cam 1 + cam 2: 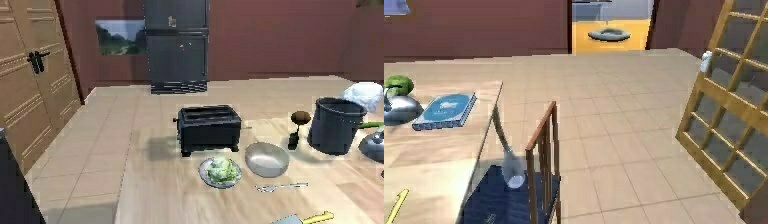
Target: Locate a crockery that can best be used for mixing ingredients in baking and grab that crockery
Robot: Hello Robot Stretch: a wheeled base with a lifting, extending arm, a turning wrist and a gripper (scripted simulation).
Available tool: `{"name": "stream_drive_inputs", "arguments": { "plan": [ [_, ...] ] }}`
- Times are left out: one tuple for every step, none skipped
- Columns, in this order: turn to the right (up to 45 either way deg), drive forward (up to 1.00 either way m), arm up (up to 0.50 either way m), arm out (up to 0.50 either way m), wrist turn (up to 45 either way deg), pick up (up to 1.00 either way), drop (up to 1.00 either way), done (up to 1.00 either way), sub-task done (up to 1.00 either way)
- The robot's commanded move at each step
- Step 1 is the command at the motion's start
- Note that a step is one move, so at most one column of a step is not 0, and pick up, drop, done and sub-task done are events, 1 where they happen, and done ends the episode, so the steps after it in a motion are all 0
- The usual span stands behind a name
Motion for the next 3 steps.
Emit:
{"name": "stream_drive_inputs", "arguments": {
  "plan": [
    [-45.0,0.0,0.0,0.0,0.0,0.0,0.0,0.0,0.0],
    [-18.0,0.0,0.0,0.0,0.0,0.0,0.0,0.0,0.0],
    [0.0,0.0,0.5,0.0,0.0,0.0,0.0,0.0,0.0]
  ]
}}
